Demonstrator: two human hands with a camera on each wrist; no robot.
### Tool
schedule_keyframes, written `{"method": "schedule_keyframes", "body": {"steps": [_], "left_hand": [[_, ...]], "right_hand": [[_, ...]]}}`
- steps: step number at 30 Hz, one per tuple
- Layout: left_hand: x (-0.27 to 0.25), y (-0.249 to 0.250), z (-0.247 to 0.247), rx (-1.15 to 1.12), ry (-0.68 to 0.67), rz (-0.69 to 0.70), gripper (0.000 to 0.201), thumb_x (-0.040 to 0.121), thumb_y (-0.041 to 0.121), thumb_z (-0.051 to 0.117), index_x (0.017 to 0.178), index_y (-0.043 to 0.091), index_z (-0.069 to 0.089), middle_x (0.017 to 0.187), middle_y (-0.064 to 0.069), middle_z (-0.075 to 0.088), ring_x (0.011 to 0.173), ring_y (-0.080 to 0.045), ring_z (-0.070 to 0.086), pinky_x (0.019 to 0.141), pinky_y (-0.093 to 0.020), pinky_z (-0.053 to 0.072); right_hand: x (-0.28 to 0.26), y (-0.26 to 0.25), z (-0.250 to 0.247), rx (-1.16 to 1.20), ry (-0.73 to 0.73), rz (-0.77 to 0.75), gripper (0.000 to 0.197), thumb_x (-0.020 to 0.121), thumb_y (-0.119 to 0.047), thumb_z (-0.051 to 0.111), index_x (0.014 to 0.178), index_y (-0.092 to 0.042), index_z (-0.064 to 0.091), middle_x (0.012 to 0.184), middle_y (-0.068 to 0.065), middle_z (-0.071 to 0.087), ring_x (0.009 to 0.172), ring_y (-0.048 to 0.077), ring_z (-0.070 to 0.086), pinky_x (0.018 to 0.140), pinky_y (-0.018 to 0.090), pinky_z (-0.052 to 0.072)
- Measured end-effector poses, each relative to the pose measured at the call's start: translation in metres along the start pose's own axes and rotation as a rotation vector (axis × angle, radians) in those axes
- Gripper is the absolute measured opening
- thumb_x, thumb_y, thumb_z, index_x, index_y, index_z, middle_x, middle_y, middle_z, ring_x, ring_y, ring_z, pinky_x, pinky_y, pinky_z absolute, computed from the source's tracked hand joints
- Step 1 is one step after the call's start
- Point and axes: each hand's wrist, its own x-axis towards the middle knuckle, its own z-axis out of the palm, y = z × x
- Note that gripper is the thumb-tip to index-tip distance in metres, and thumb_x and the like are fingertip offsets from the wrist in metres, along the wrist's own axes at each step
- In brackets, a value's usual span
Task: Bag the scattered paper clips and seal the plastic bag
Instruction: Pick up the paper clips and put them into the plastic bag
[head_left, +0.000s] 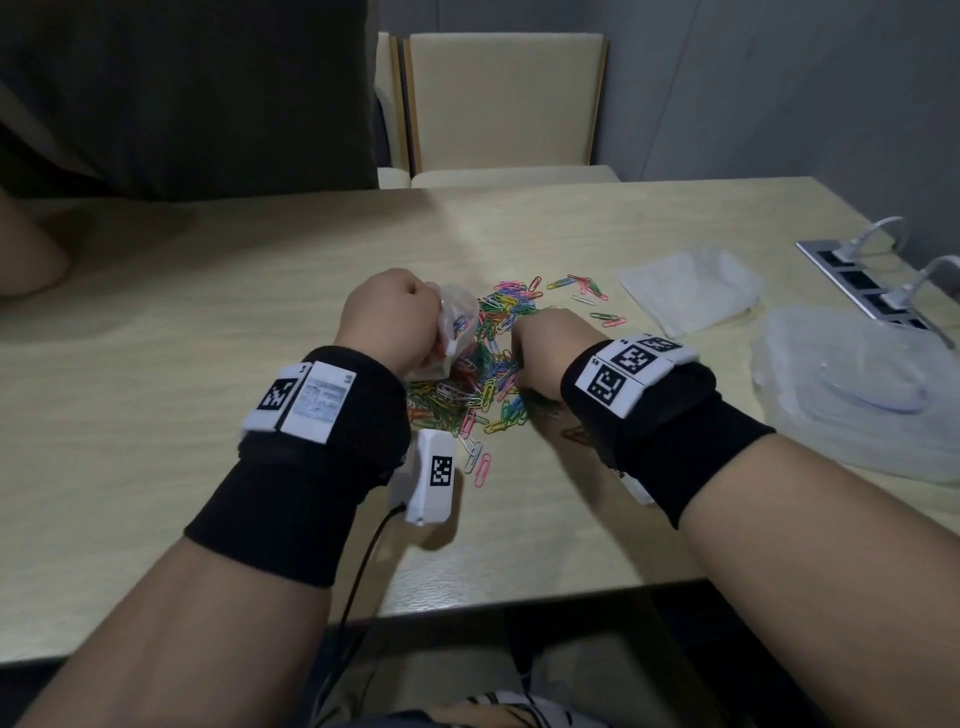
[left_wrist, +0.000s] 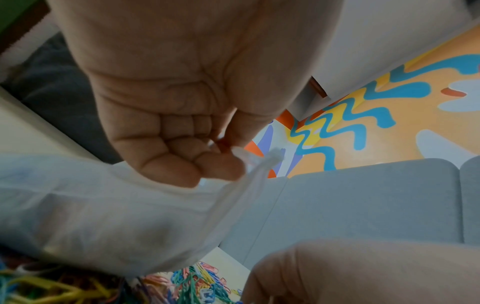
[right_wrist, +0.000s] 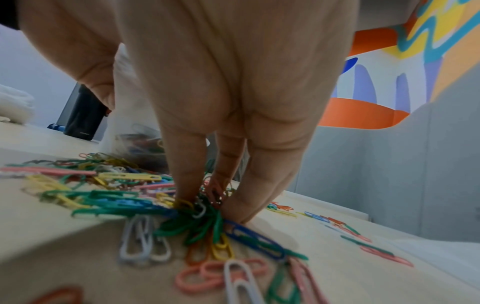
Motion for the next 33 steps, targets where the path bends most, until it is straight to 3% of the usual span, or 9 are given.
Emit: {"method": "schedule_keyframes", "body": {"steps": [3,5,12,16,18,22,27,30,33], "left_hand": [[-0.002,0.002,0.002,0.013,-0.018,-0.015,0.03,0.088,0.026,0.046,0.072,0.003,0.055,0.071,-0.025,0.064,0.072,-0.041,0.066,0.08,-0.057,0.058],[-0.001,0.0,0.003,0.007,0.0,0.008,0.037,0.08,0.033,0.044,0.074,-0.001,0.057,0.079,-0.033,0.065,0.078,-0.048,0.066,0.079,-0.06,0.056],[0.002,-0.006,0.004,-0.001,-0.002,0.022,0.039,0.08,0.034,0.044,0.076,0.0,0.06,0.084,-0.034,0.066,0.082,-0.05,0.066,0.081,-0.061,0.055],[0.002,-0.006,0.007,0.015,-0.011,0.025,0.04,0.078,0.035,0.043,0.077,-0.001,0.061,0.085,-0.034,0.066,0.082,-0.05,0.066,0.079,-0.061,0.055],[0.001,-0.004,0.007,0.016,-0.009,0.019,0.039,0.079,0.035,0.044,0.078,0.0,0.062,0.085,-0.034,0.066,0.082,-0.049,0.066,0.079,-0.06,0.056],[0.0,-0.003,0.006,0.039,-0.003,0.017,0.034,0.091,0.025,0.046,0.085,-0.002,0.064,0.089,-0.03,0.068,0.086,-0.045,0.067,0.082,-0.056,0.057],[-0.004,-0.005,0.006,0.011,-0.031,-0.002,0.034,0.081,0.035,0.047,0.077,0.006,0.064,0.082,-0.024,0.071,0.082,-0.042,0.071,0.079,-0.055,0.059],[-0.006,-0.006,0.006,-0.004,-0.051,-0.014,0.029,0.09,0.028,0.049,0.074,0.008,0.062,0.074,-0.021,0.072,0.073,-0.037,0.073,0.074,-0.052,0.061],[-0.007,-0.004,0.007,0.0,-0.057,-0.014,0.026,0.088,0.028,0.051,0.073,0.011,0.062,0.073,-0.019,0.073,0.074,-0.035,0.074,0.075,-0.052,0.061]], "right_hand": [[-0.035,-0.005,-0.019,-0.004,0.058,-0.053,0.019,0.09,-0.008,0.052,0.1,-0.011,0.067,0.097,0.009,0.066,0.093,0.03,0.064,0.077,0.032,0.048],[-0.036,-0.001,-0.02,0.009,0.112,-0.046,0.024,0.091,-0.004,0.05,0.106,-0.009,0.069,0.105,0.01,0.069,0.099,0.029,0.065,0.083,0.032,0.051],[-0.044,0.015,-0.026,0.098,0.037,-0.051,0.027,0.092,-0.025,0.058,0.112,-0.01,0.068,0.114,0.009,0.068,0.102,0.026,0.064,0.081,0.031,0.051],[-0.057,0.009,-0.023,0.122,-0.092,-0.122,0.066,0.078,-0.044,0.074,0.134,-0.018,0.049,0.125,0.009,0.054,0.106,0.028,0.059,0.075,0.03,0.044],[-0.058,0.005,-0.019,0.082,-0.057,-0.137,0.059,0.08,-0.035,0.074,0.131,-0.017,0.05,0.123,0.011,0.053,0.102,0.029,0.059,0.073,0.03,0.045],[-0.055,0.002,-0.019,0.005,0.033,-0.173,0.028,0.091,-0.011,0.057,0.119,-0.008,0.06,0.116,0.013,0.063,0.105,0.03,0.06,0.079,0.03,0.045],[-0.051,0.011,-0.02,0.033,0.07,-0.111,0.024,0.091,-0.013,0.056,0.11,-0.011,0.07,0.111,0.008,0.068,0.101,0.027,0.064,0.084,0.031,0.052],[-0.05,0.018,-0.025,0.207,0.08,-0.046,0.017,0.088,-0.018,0.065,0.103,-0.016,0.073,0.109,0.004,0.069,0.101,0.025,0.064,0.078,0.027,0.049],[-0.048,0.025,-0.03,0.566,0.13,0.018,0.006,0.084,-0.012,0.07,0.088,-0.015,0.071,0.097,0.006,0.07,0.097,0.026,0.068,0.085,0.032,0.055]]}}
